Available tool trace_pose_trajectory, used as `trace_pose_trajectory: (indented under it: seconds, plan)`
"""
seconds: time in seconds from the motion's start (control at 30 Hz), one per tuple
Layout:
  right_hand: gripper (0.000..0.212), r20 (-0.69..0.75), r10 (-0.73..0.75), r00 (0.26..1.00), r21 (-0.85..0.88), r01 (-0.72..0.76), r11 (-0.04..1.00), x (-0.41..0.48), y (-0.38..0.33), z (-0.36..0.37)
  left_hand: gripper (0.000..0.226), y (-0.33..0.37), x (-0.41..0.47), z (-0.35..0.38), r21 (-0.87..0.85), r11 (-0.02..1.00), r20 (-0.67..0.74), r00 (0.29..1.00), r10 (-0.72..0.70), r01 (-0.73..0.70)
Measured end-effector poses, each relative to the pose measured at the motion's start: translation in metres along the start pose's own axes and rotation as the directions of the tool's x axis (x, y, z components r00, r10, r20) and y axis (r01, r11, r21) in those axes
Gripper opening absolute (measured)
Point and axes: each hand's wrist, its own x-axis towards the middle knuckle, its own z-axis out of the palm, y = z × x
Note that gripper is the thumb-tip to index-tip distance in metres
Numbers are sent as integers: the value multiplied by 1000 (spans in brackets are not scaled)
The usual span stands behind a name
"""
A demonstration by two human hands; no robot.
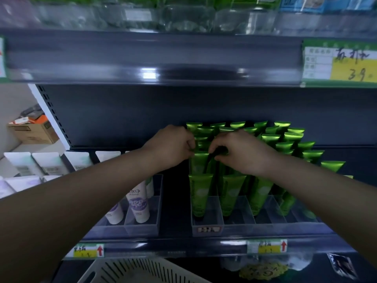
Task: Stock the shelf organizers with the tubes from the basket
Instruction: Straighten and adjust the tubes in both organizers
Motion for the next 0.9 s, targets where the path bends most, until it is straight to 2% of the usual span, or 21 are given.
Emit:
trace_pose_trajectory:
  seconds: [0.1, 0.33, 0.9]
  plan:
    - [18, -18, -14, 1000, -4, 14, 1000, 2, 3, 3, 12, -1, 3, 4, -59, 998, -11, 1000, -12, 11]
    - [11, -47, -91, 995, -13, 91, 996, 2, 1, 6, 11, -2, 4, 8, -74, 997, -50, 999, 5, -9]
    - [10, -69, -5, 998, 173, 17, 985, 8, -20, 18, 8, -4, 0, 8, -42, 999, -56, 998, 9, -11]
